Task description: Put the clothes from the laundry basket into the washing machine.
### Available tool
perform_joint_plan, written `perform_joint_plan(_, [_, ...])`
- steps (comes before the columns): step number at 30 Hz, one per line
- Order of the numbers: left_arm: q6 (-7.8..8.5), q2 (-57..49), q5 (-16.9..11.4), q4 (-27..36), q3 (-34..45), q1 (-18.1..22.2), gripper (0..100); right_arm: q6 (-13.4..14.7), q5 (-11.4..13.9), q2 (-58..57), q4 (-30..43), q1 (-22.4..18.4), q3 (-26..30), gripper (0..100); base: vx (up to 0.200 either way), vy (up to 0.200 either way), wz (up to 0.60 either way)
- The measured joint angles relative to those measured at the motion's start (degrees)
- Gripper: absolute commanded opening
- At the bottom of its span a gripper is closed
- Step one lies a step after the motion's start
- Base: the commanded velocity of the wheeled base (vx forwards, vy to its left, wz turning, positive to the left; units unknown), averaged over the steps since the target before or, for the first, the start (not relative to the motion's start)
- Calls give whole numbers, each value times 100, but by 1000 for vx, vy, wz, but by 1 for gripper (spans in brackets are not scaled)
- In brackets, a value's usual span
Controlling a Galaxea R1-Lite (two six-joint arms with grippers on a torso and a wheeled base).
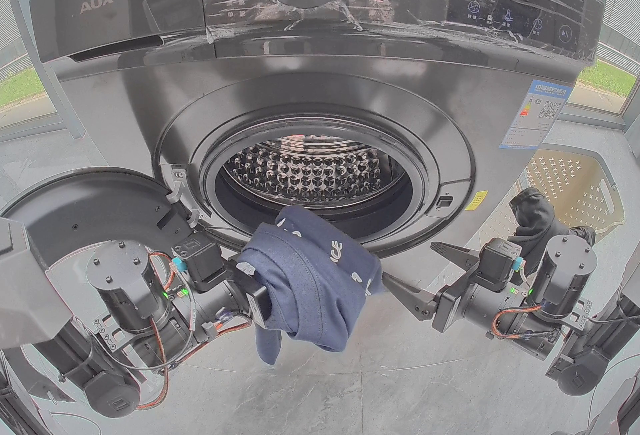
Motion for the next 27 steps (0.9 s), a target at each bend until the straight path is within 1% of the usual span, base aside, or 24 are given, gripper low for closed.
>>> perform_joint_plan(6, [-2, 52, 2, 2, 4, -27, 0, 0, 5, 2, -2, 5, 4, 100, 200, 0, 0])
perform_joint_plan(17, [-2, 80, 13, 0, 20, -151, 0, 2, 6, 2, 2, 28, 9, 100, 0, 0, 0])
perform_joint_plan(23, [-2, 66, 30, 0, 26, -378, 0, 11, -9, 5, -2, 127, 11, 100, 0, 0, 0])
perform_joint_plan(25, [-5, 72, 82, 0, -2, -450, 0, 17, -17, 2, -2, 171, 12, 100, 0, 0, 0])
perform_joint_plan(27, [-11, 113, 202, 5, -88, -502, 0, 17, -27, 2, 0, 217, 12, 100, 0, 0, 0])
